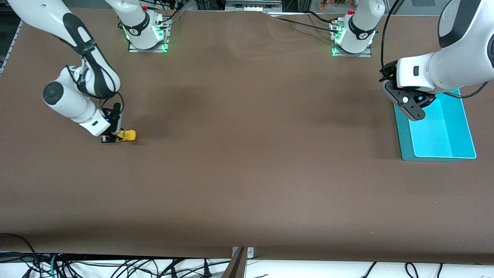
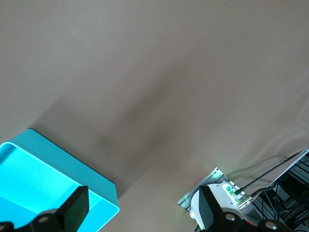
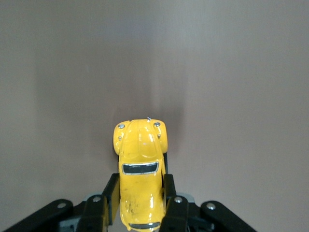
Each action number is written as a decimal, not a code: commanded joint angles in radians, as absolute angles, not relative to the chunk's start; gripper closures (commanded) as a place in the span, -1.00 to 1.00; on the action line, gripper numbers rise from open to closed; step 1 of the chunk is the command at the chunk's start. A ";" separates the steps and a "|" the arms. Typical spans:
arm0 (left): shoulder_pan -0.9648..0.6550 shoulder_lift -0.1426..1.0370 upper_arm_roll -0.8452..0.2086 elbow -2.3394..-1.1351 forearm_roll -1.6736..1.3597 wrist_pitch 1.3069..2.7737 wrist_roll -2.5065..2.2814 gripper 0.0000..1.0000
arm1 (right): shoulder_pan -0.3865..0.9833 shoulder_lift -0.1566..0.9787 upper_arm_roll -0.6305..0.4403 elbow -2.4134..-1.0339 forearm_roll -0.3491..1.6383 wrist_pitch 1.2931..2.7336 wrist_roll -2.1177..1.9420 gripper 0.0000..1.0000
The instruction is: Wind and store yellow beetle car
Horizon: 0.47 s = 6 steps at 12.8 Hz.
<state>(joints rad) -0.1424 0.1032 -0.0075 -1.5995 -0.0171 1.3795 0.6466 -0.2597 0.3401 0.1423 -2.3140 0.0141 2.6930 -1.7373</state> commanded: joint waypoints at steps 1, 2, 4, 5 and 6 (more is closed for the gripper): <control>-0.140 0.113 -0.008 -1.582 -0.029 1.382 0.719 -1.00 | -0.322 0.434 0.094 -2.322 -0.002 2.729 -1.834 1.00; -0.137 0.114 -0.008 -1.591 -0.029 1.400 0.753 -1.00 | -0.340 0.436 0.080 -2.322 -0.002 2.729 -1.862 1.00; -0.135 0.120 -0.009 -1.594 -0.028 1.407 0.784 -1.00 | -0.356 0.437 0.071 -2.319 0.003 2.727 -1.879 1.00; -0.135 0.127 -0.009 -1.597 -0.028 1.407 0.785 -1.00 | -0.356 0.434 0.071 -2.318 0.005 2.723 -1.876 1.00; -0.135 0.143 -0.014 -1.603 -0.025 1.405 0.796 -1.00 | -0.354 0.431 0.072 -2.316 0.005 2.721 -1.872 0.97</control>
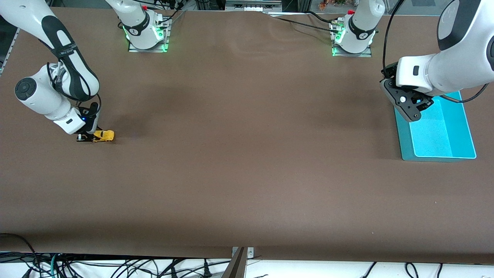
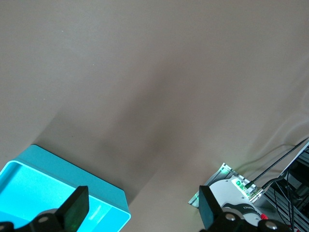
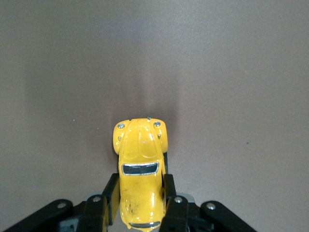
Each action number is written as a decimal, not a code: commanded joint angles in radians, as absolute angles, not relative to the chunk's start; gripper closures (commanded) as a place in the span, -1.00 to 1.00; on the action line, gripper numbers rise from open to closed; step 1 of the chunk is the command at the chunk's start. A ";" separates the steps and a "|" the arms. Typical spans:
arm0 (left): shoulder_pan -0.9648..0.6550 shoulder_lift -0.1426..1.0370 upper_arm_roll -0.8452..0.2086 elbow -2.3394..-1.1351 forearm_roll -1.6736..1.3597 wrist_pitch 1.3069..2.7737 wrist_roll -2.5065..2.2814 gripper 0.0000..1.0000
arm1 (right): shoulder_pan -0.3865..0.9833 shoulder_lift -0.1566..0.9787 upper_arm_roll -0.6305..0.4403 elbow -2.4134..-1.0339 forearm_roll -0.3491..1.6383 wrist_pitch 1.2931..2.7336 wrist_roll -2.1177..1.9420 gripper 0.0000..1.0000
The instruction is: Wind and store yellow beetle car
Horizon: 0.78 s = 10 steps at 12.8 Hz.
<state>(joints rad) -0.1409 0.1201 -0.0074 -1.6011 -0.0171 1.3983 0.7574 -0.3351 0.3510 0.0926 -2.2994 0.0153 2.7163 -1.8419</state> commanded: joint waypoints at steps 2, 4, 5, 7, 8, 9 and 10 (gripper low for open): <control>-0.132 0.146 -0.023 -1.609 -0.017 1.408 0.831 -1.00 | -0.354 0.430 0.084 -2.301 0.005 2.720 -1.871 0.65; -0.130 0.156 -0.023 -1.615 -0.017 1.408 0.862 -1.00 | -0.354 0.425 0.118 -2.284 0.005 2.714 -1.873 -0.29; -0.126 0.160 -0.023 -1.627 -0.017 1.417 0.897 -1.00 | -0.354 0.422 0.127 -2.267 0.005 2.686 -1.873 -0.99; -0.117 0.156 -0.023 -1.663 -0.017 1.450 0.954 -1.00 | -0.353 0.414 0.161 -2.202 0.006 2.608 -1.870 -1.00; -0.106 0.156 -0.023 -1.684 -0.017 1.465 0.960 -1.00 | -0.353 0.404 0.166 -2.172 0.006 2.561 -1.864 -1.00; -0.100 0.152 -0.023 -1.712 -0.017 1.491 0.974 -1.00 | -0.353 0.390 0.179 -2.143 0.006 2.516 -1.862 -1.00; -0.092 0.152 -0.023 -1.733 -0.017 1.520 1.003 -1.00 | -0.353 0.362 0.196 -2.116 0.006 2.464 -1.856 -1.00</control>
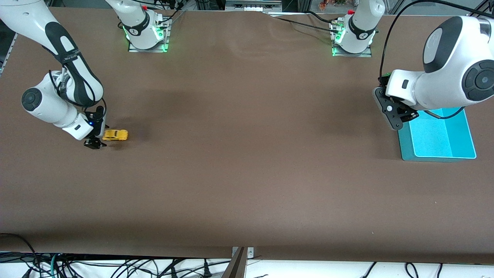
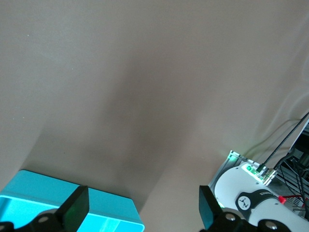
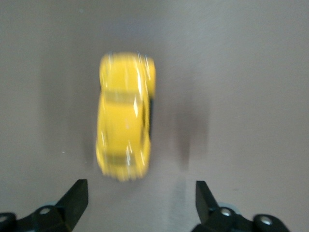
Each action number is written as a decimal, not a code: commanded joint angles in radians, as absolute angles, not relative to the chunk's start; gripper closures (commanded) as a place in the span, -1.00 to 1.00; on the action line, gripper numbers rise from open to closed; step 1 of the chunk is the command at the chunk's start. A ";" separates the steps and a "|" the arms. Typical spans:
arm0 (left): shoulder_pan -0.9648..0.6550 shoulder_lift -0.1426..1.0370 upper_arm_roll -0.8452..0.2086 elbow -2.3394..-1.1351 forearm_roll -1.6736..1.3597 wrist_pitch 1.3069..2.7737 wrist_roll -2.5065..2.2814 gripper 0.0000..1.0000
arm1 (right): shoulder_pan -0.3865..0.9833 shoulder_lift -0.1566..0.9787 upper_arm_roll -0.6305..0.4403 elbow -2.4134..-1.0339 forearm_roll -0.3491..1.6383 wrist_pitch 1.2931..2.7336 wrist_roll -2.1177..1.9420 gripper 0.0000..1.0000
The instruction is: Wind and store yellow beetle car
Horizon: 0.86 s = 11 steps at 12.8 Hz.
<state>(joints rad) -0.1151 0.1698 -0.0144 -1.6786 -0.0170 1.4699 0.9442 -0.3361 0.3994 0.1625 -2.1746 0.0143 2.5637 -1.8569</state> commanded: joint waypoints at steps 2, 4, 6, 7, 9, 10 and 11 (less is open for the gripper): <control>-0.069 0.152 -0.023 -1.776 -0.017 1.580 1.078 -1.00 | -0.351 0.292 0.233 -2.050 0.003 2.334 -1.855 -1.00; -0.035 0.152 -0.023 -1.802 -0.018 1.636 1.138 -1.00 | -0.351 0.200 0.245 -2.000 0.021 2.235 -1.777 -1.00; -0.018 0.152 -0.021 -1.804 -0.018 1.680 1.144 -1.00 | -0.350 0.082 0.264 -1.996 0.034 2.151 -1.573 -1.00; -0.006 0.150 -0.021 -1.807 -0.017 1.677 1.147 -1.00 | -0.347 0.036 0.279 -1.985 0.038 2.114 -1.525 -1.00; -0.002 0.140 -0.021 -1.882 -0.017 1.683 1.173 -1.00 | -0.345 -0.012 0.281 -1.962 0.040 2.034 -1.360 -1.00; 0.000 0.134 -0.021 -1.926 -0.017 1.698 1.178 -1.00 | -0.345 -0.020 0.282 -1.941 0.040 2.001 -1.271 -1.00; 0.009 0.124 -0.021 -1.975 -0.017 1.744 1.218 -1.00 | -0.341 -0.038 0.282 -1.928 0.040 1.971 -1.161 -1.00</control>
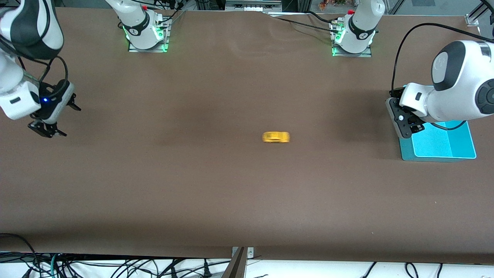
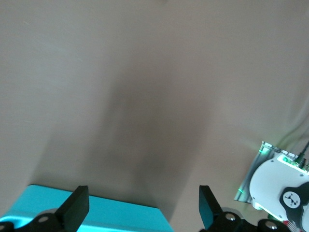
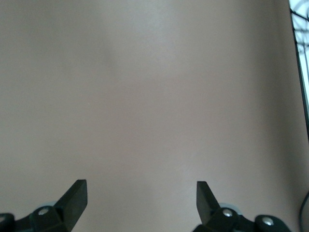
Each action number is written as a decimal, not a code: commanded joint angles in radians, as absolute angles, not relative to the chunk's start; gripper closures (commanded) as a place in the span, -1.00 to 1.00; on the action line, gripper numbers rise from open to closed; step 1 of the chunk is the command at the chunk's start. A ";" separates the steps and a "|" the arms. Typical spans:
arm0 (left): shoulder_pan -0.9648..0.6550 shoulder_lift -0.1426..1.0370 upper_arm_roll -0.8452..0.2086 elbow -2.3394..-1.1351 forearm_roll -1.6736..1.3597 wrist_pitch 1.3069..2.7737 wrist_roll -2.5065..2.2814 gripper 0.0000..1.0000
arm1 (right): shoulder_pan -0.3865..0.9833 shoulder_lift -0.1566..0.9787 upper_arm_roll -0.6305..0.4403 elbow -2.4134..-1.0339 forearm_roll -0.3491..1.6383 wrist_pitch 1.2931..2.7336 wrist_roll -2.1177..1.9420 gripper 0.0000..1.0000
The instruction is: Wind and store yellow beetle car
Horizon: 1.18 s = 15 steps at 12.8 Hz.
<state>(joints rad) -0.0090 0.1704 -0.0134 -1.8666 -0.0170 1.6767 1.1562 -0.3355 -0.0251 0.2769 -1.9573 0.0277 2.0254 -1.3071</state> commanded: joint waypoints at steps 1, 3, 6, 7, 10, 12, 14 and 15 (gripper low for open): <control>0.021 0.120 -0.021 -2.017 -0.017 1.799 1.282 -1.00 | -0.325 -0.060 0.282 -1.921 0.040 1.942 -1.028 -1.00; 0.029 0.118 -0.021 -2.087 -0.018 1.874 1.366 -1.00 | -0.316 -0.089 0.282 -1.914 0.040 1.882 -0.732 -1.00; 0.043 0.104 -0.021 -2.181 -0.017 2.014 1.492 -1.00 | -0.289 -0.110 0.282 -1.888 0.041 1.797 -0.340 -1.00; 0.055 0.104 -0.021 -2.201 -0.017 2.057 1.537 -1.00 | -0.281 -0.113 0.282 -1.872 0.043 1.772 -0.248 -1.00; 0.080 0.109 -0.021 -2.235 0.018 2.193 1.624 -1.00 | -0.273 -0.115 0.282 -1.861 0.084 1.763 -0.146 -1.00; 0.087 0.109 -0.021 -2.284 0.054 2.281 1.631 -1.00 | -0.267 -0.118 0.282 -1.859 0.097 1.753 -0.105 -1.00; 0.097 0.112 -0.021 -2.325 0.055 2.370 1.673 -1.00 | -0.267 -0.118 0.282 -1.853 0.097 1.724 -0.078 -1.00; 0.107 0.117 -0.021 -2.338 0.055 2.396 1.692 -1.00 | -0.267 -0.118 0.284 -1.852 0.097 1.720 -0.075 -1.00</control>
